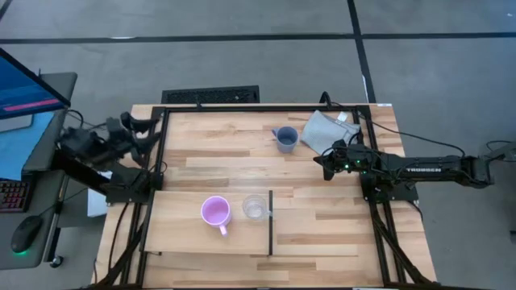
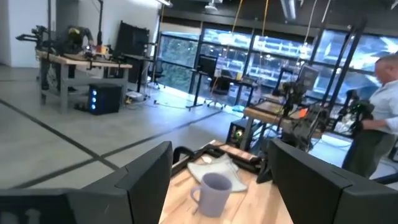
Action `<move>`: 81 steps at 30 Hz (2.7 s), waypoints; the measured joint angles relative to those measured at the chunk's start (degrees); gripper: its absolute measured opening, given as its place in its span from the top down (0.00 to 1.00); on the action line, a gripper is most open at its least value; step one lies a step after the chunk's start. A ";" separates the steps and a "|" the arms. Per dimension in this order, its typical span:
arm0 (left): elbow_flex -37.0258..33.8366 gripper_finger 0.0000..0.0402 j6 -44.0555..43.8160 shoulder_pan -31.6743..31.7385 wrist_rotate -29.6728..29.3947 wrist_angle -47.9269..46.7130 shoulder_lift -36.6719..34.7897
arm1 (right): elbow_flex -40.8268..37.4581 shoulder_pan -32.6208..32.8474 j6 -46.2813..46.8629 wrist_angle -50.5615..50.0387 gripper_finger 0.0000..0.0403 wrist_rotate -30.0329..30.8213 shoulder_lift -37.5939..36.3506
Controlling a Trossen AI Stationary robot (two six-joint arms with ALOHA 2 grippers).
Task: Stack small to large cups/mugs on shelf
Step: Put the gray mug on the shelf
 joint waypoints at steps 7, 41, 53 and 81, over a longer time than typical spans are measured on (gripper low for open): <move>-7.74 0.36 4.31 0.02 4.25 7.76 -0.01 | 0.00 0.00 0.00 0.09 0.95 0.00 0.01; -28.31 0.36 -3.84 0.15 5.59 14.16 -8.35 | -0.02 0.11 1.49 9.23 0.94 -0.24 0.01; -28.31 0.36 -4.82 0.17 5.83 13.94 -8.33 | 0.21 0.11 -1.16 21.53 0.94 -1.41 0.01; -28.27 0.36 6.58 0.17 -10.57 13.99 -8.33 | 32.43 -0.92 -25.85 -6.48 0.92 -1.73 20.97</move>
